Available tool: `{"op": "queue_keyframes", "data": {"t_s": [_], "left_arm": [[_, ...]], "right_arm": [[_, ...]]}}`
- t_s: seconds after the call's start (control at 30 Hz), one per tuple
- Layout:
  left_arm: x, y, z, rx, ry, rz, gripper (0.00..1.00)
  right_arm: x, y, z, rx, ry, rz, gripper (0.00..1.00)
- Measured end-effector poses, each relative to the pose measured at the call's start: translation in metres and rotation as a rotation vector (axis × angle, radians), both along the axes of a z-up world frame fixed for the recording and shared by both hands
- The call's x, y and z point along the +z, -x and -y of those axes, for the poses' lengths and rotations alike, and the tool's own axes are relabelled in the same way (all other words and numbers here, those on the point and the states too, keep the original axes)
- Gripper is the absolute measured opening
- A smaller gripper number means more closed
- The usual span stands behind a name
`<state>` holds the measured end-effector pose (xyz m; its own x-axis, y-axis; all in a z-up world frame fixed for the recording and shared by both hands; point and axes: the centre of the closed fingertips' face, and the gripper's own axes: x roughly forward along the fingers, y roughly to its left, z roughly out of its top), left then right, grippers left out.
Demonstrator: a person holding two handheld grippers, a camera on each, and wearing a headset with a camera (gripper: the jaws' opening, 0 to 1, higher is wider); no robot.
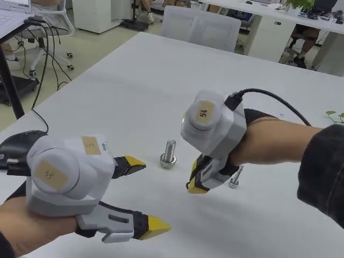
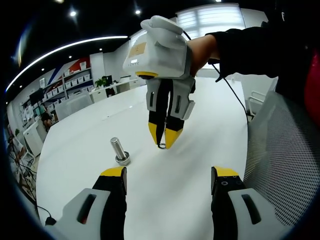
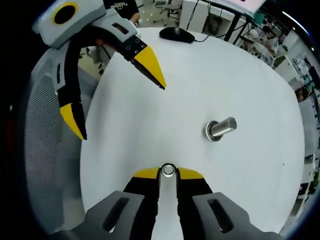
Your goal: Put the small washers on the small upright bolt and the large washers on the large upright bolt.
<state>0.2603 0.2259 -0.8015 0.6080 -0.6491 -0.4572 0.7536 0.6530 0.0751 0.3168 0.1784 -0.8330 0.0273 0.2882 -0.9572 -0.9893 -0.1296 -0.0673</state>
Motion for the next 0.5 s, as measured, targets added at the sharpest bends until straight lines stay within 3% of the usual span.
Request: {"op": "queue_keyframes", "data": {"t_s": [0.5], "left_arm": [[0.0, -0.002, 0.006, -0.023, -0.003, -0.003, 0.68]], "right_arm": [[0.022, -0.02, 0.04, -0.081, -0.006, 0.036, 0.13]]}}
